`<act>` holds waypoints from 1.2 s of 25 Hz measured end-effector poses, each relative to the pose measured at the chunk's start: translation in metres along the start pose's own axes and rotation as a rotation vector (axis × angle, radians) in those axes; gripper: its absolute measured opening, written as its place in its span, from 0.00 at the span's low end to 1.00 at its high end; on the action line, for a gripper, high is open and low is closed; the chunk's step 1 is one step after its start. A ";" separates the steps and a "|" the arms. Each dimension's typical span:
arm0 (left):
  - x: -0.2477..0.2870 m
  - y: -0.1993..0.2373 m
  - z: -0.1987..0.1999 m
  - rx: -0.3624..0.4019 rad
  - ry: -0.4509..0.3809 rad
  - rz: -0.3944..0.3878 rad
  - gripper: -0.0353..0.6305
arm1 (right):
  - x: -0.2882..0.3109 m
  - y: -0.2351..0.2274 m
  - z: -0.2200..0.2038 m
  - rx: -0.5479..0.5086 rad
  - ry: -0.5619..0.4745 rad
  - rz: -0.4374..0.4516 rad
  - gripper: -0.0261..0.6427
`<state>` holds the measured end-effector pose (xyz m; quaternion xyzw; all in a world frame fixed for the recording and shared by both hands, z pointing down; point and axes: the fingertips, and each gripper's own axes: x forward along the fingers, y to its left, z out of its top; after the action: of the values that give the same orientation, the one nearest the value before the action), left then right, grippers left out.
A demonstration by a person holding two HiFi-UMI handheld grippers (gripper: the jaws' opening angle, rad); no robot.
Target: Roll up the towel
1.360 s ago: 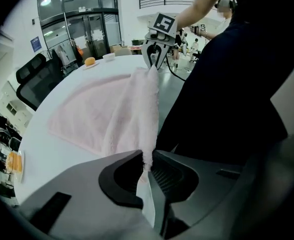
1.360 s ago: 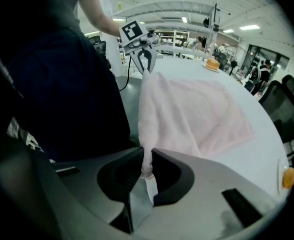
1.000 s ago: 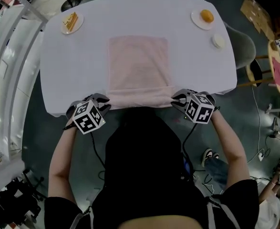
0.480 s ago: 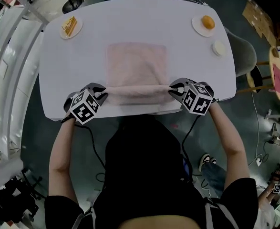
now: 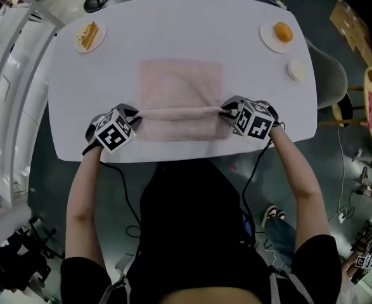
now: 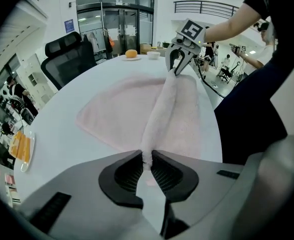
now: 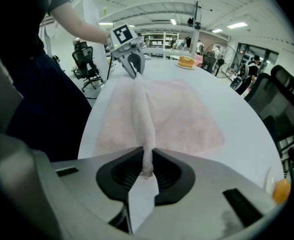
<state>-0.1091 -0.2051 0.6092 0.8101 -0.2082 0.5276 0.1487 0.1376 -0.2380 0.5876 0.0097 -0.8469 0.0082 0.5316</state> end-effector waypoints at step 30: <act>-0.074 -0.004 -0.016 -0.060 -0.167 0.135 0.40 | -0.068 0.030 -0.002 0.121 -0.100 -0.275 0.35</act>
<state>-0.1459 -0.1806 0.5481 0.8304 -0.2898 0.4607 0.1193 0.1685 -0.2079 0.5269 0.1579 -0.8610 -0.0141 0.4833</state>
